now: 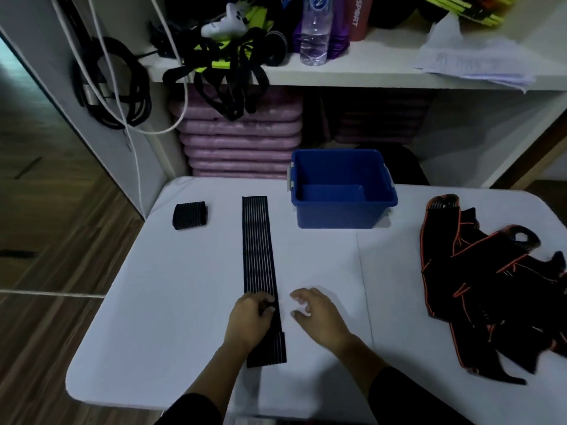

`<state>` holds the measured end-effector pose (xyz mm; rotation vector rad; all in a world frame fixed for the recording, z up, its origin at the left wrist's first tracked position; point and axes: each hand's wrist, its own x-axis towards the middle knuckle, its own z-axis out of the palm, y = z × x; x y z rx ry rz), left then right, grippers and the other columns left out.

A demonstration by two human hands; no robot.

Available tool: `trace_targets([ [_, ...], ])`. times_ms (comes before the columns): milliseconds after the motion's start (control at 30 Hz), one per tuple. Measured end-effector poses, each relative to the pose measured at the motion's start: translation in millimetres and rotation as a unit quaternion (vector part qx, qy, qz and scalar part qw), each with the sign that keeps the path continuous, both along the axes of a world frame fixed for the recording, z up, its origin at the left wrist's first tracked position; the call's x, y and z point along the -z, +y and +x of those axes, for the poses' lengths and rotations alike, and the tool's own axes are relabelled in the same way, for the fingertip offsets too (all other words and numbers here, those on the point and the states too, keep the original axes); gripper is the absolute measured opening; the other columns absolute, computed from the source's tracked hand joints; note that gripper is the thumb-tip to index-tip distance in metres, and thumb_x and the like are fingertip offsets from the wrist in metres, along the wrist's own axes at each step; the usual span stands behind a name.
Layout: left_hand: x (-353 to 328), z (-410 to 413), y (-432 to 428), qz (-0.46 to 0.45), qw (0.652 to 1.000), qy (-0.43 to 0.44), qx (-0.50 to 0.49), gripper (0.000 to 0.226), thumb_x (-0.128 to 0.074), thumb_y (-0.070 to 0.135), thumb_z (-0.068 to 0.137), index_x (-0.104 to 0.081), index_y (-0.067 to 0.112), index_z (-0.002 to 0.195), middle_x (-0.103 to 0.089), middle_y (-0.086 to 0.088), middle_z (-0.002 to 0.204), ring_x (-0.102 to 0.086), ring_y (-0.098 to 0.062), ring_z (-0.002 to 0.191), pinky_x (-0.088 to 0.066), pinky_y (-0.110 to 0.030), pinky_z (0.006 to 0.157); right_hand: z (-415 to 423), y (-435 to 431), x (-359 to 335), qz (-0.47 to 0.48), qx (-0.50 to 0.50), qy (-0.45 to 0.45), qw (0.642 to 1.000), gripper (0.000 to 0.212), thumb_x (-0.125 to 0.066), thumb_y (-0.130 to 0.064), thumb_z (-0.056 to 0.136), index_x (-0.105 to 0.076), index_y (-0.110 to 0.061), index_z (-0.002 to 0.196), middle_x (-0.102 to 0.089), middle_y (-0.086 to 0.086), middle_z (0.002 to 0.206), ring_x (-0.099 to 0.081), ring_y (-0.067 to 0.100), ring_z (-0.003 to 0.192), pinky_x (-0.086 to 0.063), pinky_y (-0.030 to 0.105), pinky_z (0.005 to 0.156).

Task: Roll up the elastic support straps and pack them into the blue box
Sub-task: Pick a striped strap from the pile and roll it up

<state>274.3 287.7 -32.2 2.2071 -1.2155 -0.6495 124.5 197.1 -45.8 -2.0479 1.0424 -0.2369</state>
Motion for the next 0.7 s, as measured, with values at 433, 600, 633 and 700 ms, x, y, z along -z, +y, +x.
trace_targets([
  [433,-22.5,-163.5,-132.2,-0.024,0.988,0.109,0.112,0.024,-0.061,0.016,0.085,-0.065,0.017,0.108,-0.064,-0.005,0.107,-0.063,-0.019,0.092,-0.042,-0.015,0.08,-188.3,-71.9,-35.6,-0.133,0.265,0.033,0.954,0.036,-0.048,-0.029,0.086,-0.059,-0.016,0.118,-0.06,0.007,0.113,-0.056,0.024,0.106,-0.049,0.036,0.091],
  [600,-36.2,-242.5,-171.3,-0.034,0.973,0.168,0.153,0.025,-0.057,0.009,0.085,-0.063,0.018,0.108,-0.068,-0.004,0.089,-0.062,-0.015,0.078,-0.046,-0.016,0.074,-264.6,-98.0,-41.0,-0.19,0.334,0.021,0.923,0.032,-0.051,-0.022,0.082,-0.061,-0.011,0.111,-0.06,0.008,0.1,-0.056,0.026,0.094,-0.048,0.034,0.081],
  [633,-38.5,-257.0,-178.1,-0.033,0.97,0.179,0.16,0.024,-0.058,0.009,0.085,-0.063,0.018,0.108,-0.066,-0.003,0.084,-0.061,-0.015,0.076,-0.048,-0.02,0.076,-278.8,-105.1,-43.6,-0.196,0.346,0.022,0.917,0.031,-0.052,-0.021,0.082,-0.061,-0.011,0.11,-0.059,0.007,0.1,-0.054,0.025,0.094,-0.044,0.031,0.081],
  [700,-42.8,-285.1,-191.1,-0.027,0.966,0.192,0.17,0.026,-0.06,0.01,0.085,-0.063,0.018,0.109,-0.061,0.001,0.078,-0.059,-0.013,0.076,-0.048,-0.017,0.076,-307.7,-123.2,-48.2,-0.193,0.351,0.025,0.916,0.034,-0.05,-0.022,0.082,-0.06,-0.01,0.113,-0.057,0.009,0.104,-0.05,0.025,0.097,-0.036,0.026,0.083],
])
